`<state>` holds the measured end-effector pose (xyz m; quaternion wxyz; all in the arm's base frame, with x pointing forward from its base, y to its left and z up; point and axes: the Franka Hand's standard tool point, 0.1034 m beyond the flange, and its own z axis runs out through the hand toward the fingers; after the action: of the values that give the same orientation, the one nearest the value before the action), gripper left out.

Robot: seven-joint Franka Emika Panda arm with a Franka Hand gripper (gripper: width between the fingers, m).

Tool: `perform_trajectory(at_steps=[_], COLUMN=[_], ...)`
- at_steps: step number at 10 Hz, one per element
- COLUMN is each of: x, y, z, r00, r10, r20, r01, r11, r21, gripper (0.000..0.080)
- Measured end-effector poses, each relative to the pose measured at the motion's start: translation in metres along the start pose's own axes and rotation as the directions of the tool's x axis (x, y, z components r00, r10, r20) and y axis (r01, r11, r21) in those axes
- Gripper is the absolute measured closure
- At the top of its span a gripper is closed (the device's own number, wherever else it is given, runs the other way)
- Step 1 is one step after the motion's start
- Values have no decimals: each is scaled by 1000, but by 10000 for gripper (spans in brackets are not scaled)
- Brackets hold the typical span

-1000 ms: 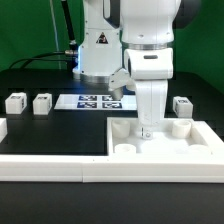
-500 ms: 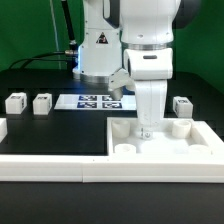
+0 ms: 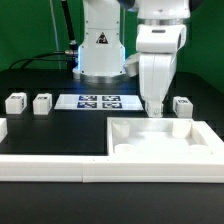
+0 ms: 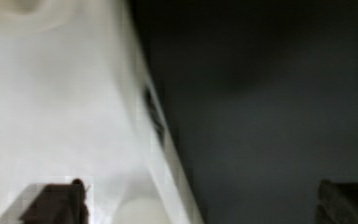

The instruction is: Assemble square table

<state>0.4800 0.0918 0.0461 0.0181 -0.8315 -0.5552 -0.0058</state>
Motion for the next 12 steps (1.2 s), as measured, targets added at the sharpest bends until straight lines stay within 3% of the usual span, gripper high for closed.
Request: perform_trajectory(at_steps=[3, 7, 9, 12], x=[17, 19, 43, 58], y=[-7, -10, -38, -64], z=[-16, -14, -10, -5], r00=[979, 879, 725, 556], r10=[205, 476, 689, 831], r20=[-9, -12, 0, 20], r01=[-205, -476, -689, -831], r11=[979, 879, 725, 556], r21=[-17, -7, 1, 11], gripper=[151, 151, 151, 151])
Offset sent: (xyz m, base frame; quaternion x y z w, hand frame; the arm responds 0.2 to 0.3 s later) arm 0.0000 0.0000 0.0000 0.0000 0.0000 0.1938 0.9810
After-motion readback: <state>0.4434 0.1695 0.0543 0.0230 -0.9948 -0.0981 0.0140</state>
